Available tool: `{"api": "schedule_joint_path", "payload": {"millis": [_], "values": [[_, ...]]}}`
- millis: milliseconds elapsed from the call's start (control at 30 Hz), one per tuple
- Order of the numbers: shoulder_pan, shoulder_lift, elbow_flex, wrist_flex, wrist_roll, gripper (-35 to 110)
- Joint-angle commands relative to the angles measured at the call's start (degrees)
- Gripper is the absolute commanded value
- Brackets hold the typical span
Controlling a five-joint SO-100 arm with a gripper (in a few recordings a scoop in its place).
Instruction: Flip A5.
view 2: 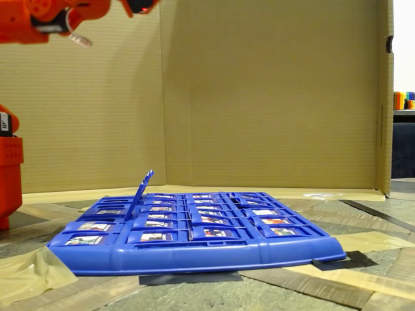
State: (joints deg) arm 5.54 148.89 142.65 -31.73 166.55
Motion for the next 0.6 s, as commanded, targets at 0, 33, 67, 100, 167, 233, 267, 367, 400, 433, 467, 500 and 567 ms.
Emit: {"api": "schedule_joint_path", "payload": {"millis": [0, 33, 67, 100, 167, 233, 267, 367, 400, 433, 467, 500, 567], "values": [[-2.4, 7.1, 6.3, -11.2, 0.4, 0], [-3.0, 8.9, 8.3, -13.5, 0.4, 0], [-3.6, 10.5, 10.2, -16.3, 0.4, 0], [-4.1, 12.1, 12.1, -19.2, 0.4, 0], [-5.2, 15.2, 15.5, -24.9, 0.4, 0], [-6.0, 17.8, 18.5, -31.0, 0.6, 0], [-6.2, 19.1, 20.0, -34.2, 0.7, 0], [-6.4, 22.1, 23.7, -43.3, 0.7, 0], [-6.4, 23.1, 25.0, -46.0, 0.7, 0], [-6.3, 24.1, 26.2, -48.6, 0.7, 0], [-6.3, 24.9, 27.3, -51.6, 0.7, 0], [-6.6, 25.8, 28.4, -54.5, 0.7, 0], [-6.8, 27.2, 30.2, -58.8, 0.9, 0]]}}
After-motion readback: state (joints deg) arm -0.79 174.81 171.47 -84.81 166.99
